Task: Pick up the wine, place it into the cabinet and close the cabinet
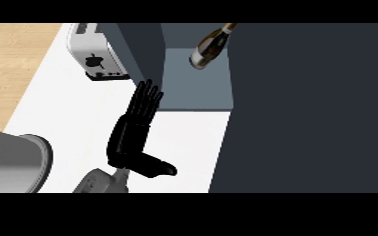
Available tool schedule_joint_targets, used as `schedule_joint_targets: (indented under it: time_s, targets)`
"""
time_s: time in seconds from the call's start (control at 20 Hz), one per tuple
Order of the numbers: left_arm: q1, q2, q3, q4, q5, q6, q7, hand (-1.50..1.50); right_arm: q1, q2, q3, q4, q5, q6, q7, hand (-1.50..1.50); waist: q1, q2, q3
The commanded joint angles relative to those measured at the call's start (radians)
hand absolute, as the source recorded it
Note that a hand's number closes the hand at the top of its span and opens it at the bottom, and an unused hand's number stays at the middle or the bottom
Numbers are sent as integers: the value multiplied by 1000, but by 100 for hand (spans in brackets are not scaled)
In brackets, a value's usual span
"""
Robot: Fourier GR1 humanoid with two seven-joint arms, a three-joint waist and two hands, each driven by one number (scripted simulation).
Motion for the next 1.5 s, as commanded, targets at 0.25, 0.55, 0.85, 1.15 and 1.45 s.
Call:
schedule_joint_targets:
  time_s: [0.25,0.55,0.85,1.15,1.45]
  targets:
    - [136,134,89,-71,23,-107,-60,-150,44,-103,77,-190,-88,150,69,-150,-3,2,0]
    - [144,206,169,-79,40,-143,-60,-150,31,-175,162,-250,-63,261,60,150,-10,2,-1]
    - [219,283,244,-137,98,-219,-47,-150,-1,-160,190,-269,-34,249,88,150,-3,4,-1]
    - [191,364,338,-147,165,-264,21,-150,-118,-52,275,-204,4,214,157,150,4,6,-2]
    - [228,374,371,-89,185,-348,-13,-150,-188,2,329,-189,-2,214,212,150,12,7,-4]
